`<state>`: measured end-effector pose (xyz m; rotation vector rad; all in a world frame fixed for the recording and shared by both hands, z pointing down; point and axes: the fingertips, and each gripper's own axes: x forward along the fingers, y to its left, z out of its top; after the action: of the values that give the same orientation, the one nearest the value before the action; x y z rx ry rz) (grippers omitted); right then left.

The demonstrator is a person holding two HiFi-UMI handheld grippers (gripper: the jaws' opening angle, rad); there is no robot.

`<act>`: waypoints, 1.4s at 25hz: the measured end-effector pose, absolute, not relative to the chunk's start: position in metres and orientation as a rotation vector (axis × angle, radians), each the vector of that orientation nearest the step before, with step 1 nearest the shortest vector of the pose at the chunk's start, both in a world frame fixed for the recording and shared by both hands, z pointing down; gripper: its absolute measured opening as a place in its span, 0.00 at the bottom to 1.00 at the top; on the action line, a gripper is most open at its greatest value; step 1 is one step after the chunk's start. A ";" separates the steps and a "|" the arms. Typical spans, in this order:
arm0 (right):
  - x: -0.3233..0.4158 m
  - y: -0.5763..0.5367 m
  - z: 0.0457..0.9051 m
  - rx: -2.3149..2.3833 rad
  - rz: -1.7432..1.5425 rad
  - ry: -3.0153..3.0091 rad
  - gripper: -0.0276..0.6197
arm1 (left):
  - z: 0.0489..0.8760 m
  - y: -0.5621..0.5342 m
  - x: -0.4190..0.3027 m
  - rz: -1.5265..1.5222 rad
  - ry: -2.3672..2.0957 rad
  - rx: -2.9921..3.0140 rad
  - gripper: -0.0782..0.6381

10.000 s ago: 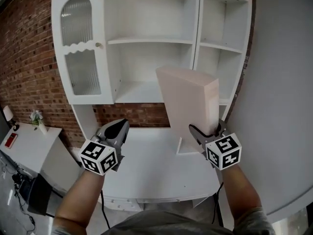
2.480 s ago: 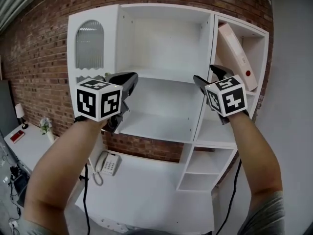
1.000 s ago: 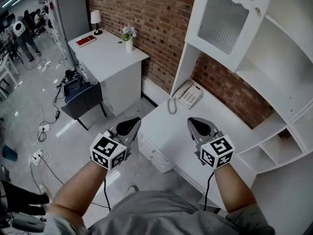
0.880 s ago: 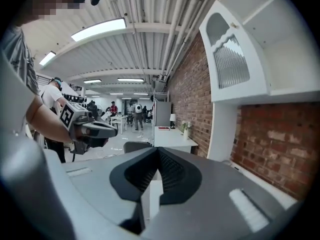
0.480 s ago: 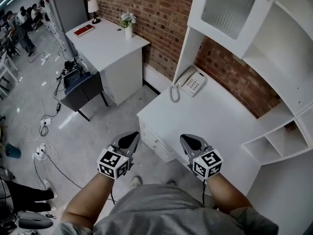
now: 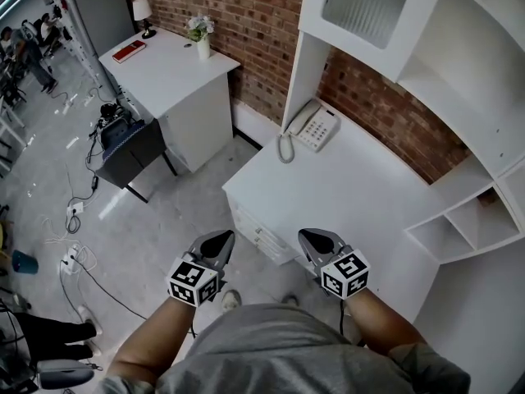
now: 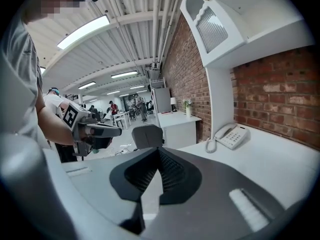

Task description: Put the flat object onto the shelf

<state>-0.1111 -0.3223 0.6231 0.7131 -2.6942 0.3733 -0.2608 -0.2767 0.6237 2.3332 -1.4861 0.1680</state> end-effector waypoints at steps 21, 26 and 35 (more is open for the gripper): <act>-0.111 -0.346 0.613 0.737 0.384 -2.712 0.05 | 0.611 -0.298 -0.269 0.119 -1.512 2.319 0.11; -0.107 -0.356 0.616 0.765 0.406 -2.702 0.05 | 0.614 -0.301 -0.268 0.117 -1.511 2.317 0.11; -0.106 -0.363 0.617 0.779 0.398 -2.695 0.05 | 0.615 -0.306 -0.268 0.113 -1.506 2.317 0.11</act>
<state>-0.1064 -0.3630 0.6173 0.7786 -2.6952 0.3984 -0.2675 -0.3058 0.6155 2.3171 -1.5062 0.1128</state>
